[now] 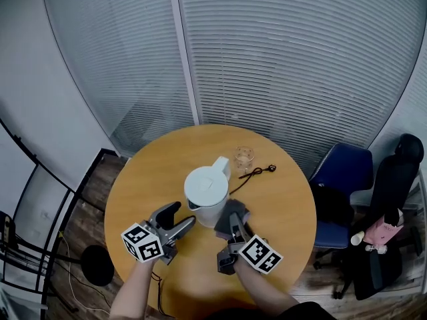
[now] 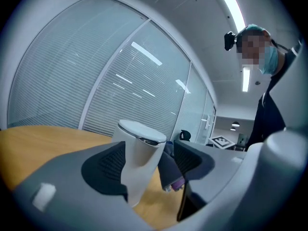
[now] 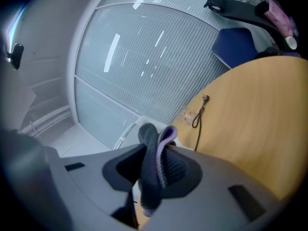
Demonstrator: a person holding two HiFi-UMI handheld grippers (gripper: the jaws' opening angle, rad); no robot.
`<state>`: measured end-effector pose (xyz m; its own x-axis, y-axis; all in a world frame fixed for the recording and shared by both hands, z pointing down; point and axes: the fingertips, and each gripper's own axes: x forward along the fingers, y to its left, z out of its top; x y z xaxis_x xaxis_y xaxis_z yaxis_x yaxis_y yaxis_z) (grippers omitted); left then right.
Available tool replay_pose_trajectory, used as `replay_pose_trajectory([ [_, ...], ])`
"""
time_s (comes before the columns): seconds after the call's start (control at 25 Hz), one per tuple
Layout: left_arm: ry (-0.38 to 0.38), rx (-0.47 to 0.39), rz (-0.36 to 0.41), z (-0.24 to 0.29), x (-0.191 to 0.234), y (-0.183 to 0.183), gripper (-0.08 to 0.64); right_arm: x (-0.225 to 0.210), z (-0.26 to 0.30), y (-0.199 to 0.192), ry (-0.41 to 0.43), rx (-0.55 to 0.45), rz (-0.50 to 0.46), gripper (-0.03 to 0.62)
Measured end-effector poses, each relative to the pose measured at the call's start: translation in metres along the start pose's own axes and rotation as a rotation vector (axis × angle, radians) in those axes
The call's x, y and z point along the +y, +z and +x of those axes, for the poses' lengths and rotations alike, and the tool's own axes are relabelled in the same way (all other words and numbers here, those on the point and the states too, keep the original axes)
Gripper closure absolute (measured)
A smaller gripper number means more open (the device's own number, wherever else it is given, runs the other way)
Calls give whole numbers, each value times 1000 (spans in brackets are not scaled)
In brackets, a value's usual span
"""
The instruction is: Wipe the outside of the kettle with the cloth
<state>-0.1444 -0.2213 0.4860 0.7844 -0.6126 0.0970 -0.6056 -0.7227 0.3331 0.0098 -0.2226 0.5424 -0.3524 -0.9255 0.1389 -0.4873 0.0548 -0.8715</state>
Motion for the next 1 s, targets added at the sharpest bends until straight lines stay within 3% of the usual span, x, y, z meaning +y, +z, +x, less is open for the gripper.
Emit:
replay_pose_trajectory([
  [0.24,-44,53,77,19,-14,-4,258,14,-11,14,36,-33,-23,502],
  [0.56,-91,64,64,20,-24,-7,252,51,-14,19,143,-98,25,502],
  [0.8,-120,49,38,19,-28,-4,249,49,-13,15,116,-162,97,502],
  [1.0,-116,43,19,21,-27,-6,249,24,-7,-7,48,-154,151,502],
])
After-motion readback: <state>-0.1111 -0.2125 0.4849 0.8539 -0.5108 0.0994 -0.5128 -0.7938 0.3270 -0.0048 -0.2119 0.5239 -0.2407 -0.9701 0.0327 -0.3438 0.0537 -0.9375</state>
